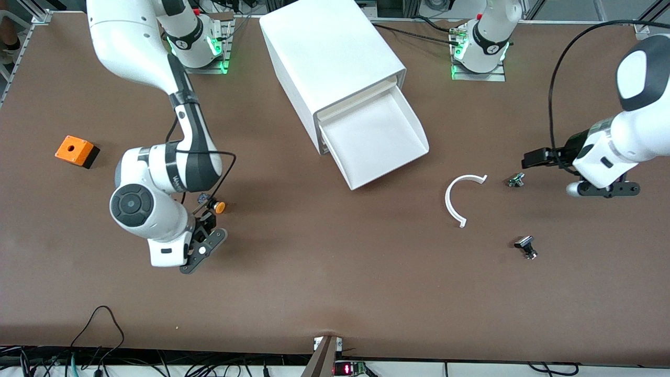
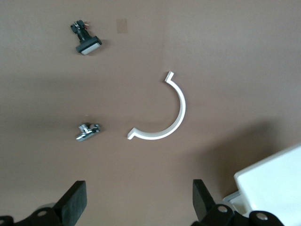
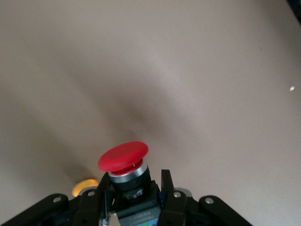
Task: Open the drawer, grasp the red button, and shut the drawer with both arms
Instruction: 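Carry the red button toward the yellow button with the right gripper, then push the drawer shut with the left gripper while the right gripper lowers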
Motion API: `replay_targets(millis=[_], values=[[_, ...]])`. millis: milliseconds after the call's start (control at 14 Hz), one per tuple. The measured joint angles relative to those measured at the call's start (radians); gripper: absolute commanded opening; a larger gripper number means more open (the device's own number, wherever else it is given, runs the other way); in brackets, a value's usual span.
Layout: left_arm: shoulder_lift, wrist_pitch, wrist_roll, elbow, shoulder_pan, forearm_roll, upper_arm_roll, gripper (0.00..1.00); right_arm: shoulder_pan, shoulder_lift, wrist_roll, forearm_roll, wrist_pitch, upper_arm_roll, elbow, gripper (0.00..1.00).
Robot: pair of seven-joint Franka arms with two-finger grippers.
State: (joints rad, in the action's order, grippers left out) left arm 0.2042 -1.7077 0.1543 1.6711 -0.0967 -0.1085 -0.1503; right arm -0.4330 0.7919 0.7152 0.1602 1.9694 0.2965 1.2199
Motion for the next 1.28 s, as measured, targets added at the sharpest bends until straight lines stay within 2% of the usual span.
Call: replay_targets(millis=[356,641,997,1281], values=[[0.086,-0.183,0.326,0.046,0.091,-0.002,-0.073,0.99,0.125,0.001,0.211,0.114,-0.061,0.001,0.028,0.35],[0.147,-0.337,0.514,0.113,0.15,-0.002,-0.106,0.99,0.165,-0.002,0.25,0.134,-0.079,0.0,0.031,0.35],[0.233,-0.464,0.625,0.112,0.243,-0.002,-0.11,0.99,0.17,-0.001,0.278,0.191,-0.081,-0.001,0.061,0.35],[0.274,-0.484,0.649,0.114,0.264,-0.002,-0.11,0.99,0.17,-0.001,0.281,0.196,-0.029,-0.002,0.112,0.33]])
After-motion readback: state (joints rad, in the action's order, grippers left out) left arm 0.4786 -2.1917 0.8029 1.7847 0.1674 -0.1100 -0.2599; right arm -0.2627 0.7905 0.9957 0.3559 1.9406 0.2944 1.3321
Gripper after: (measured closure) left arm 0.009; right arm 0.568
